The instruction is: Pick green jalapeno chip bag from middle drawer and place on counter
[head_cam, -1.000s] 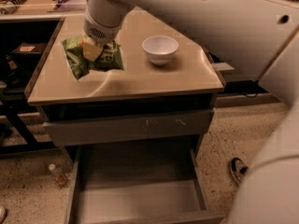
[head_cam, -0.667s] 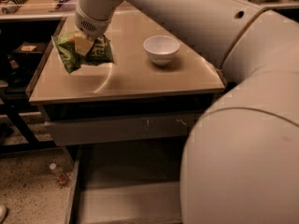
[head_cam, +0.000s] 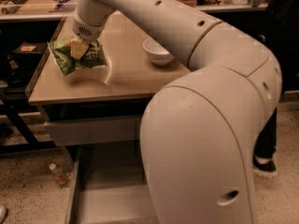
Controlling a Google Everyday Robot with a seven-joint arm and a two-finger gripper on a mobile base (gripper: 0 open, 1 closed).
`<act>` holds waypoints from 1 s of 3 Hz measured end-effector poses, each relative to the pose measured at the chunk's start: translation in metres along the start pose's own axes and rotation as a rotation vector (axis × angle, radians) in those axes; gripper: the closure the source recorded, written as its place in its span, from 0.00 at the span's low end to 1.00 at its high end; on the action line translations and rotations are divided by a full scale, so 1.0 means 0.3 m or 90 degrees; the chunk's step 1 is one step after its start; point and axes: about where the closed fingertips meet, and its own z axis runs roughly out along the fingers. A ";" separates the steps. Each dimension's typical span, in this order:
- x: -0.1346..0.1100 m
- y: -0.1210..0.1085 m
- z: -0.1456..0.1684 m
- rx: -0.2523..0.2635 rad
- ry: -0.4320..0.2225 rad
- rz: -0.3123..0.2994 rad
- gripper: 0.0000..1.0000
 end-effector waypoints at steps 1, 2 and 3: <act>0.025 -0.030 0.075 -0.013 -0.005 0.000 1.00; 0.054 -0.040 0.140 -0.031 -0.006 0.005 1.00; 0.055 -0.040 0.144 -0.031 -0.006 0.005 0.81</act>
Offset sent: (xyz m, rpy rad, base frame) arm 0.0370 0.0046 -0.0557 0.0206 0.0667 0.0268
